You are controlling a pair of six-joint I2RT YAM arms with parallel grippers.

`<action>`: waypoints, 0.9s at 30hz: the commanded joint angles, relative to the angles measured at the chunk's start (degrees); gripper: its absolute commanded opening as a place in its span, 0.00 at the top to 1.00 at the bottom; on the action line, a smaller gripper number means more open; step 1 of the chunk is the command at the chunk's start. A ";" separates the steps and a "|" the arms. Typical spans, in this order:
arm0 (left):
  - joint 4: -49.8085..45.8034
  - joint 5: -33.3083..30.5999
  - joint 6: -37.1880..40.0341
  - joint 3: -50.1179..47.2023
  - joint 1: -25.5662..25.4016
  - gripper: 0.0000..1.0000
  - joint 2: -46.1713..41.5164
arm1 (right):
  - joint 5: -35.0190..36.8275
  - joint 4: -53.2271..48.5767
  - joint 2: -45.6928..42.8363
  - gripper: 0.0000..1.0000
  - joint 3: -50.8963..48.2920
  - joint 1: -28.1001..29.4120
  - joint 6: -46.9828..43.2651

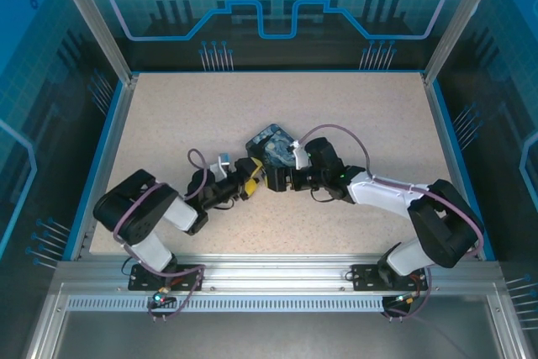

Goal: Unlock the padlock with the key

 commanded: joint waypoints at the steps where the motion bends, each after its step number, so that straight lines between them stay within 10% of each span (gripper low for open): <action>1: -6.79 1.28 3.54 0.59 1.53 0.12 -6.26 | 0.76 -3.27 1.36 0.20 -0.77 1.48 2.47; 11: -74.54 -9.73 33.95 20.06 3.30 0.01 -36.16 | 3.29 -8.68 -2.74 0.19 0.84 5.31 1.74; 27: -92.55 -18.30 48.11 40.24 10.49 0.01 -29.20 | 18.78 0.28 8.90 0.20 4.16 7.87 12.52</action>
